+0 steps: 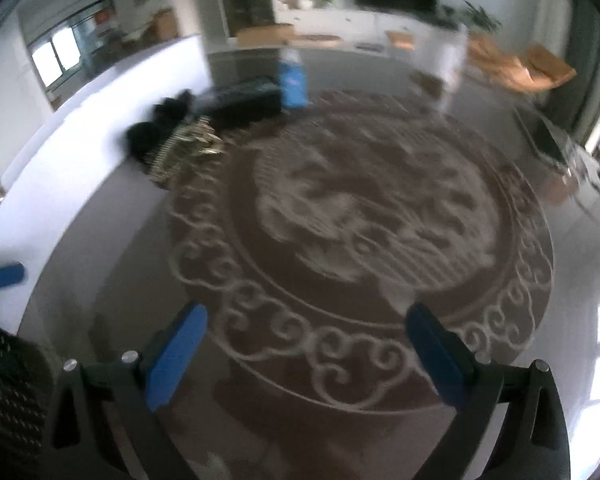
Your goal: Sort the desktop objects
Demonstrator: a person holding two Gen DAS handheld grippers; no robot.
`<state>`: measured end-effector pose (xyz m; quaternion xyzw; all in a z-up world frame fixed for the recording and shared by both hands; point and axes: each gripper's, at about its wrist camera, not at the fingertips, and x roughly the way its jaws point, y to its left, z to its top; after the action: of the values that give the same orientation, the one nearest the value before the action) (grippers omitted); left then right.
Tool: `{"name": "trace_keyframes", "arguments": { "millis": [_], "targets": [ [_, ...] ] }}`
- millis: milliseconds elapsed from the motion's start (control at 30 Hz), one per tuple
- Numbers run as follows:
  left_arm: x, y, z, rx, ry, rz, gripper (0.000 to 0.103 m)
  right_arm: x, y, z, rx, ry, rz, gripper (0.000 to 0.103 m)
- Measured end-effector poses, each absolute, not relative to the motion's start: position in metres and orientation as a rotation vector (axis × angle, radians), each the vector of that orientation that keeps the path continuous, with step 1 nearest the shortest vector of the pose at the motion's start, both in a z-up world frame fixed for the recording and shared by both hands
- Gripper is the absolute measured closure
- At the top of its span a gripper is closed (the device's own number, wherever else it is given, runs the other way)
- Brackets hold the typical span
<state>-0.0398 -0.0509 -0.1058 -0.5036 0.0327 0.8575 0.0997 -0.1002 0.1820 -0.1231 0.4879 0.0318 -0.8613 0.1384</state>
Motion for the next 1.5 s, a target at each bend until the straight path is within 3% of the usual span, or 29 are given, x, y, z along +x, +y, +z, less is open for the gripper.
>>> {"name": "trace_keyframes", "arguments": {
  "millis": [200,467,600,667,733,767,867,1133,1367,1500],
  "targets": [
    [-0.046,-0.059,-0.12,-1.484,0.067,2.582,0.0,-0.152,0.165,-0.113,1.331,0.088,-2.467,0.003],
    [-0.048,-0.067,-0.101,-1.364,0.131,2.691,0.0,-0.312,0.09,-0.074,1.269,0.042,-2.453,0.003],
    [-0.049,-0.073,-0.101,-1.377,0.112,2.689,0.0,-0.365,0.06,-0.092,1.391,0.04,-2.397,0.0],
    [-0.05,-0.076,-0.102,-1.397,0.1,2.687,0.0,-0.375,0.044,-0.11,1.474,0.131,-2.348,0.0],
    [-0.05,-0.079,-0.103,-1.408,0.071,2.686,0.0,-0.369,0.032,-0.116,1.439,0.217,-2.321,0.004],
    [-0.05,-0.081,-0.102,-1.406,0.047,2.681,0.0,-0.362,0.03,-0.114,1.401,0.241,-2.312,0.012],
    [-0.053,-0.083,-0.103,-1.403,0.018,2.672,0.0,-0.34,0.034,-0.11,1.362,0.295,-2.27,0.023],
    [-0.045,-0.073,-0.112,-1.451,0.073,2.609,0.0,-0.244,0.099,-0.121,1.386,0.419,-2.173,0.023],
    [-0.051,-0.078,-0.123,-1.507,0.01,2.575,0.0,-0.146,0.207,-0.106,1.313,0.188,-2.363,0.019],
    [-0.055,-0.089,-0.119,-1.488,-0.166,2.576,0.0,-0.087,0.241,-0.112,1.32,0.135,-2.469,0.014]
  ]
}}
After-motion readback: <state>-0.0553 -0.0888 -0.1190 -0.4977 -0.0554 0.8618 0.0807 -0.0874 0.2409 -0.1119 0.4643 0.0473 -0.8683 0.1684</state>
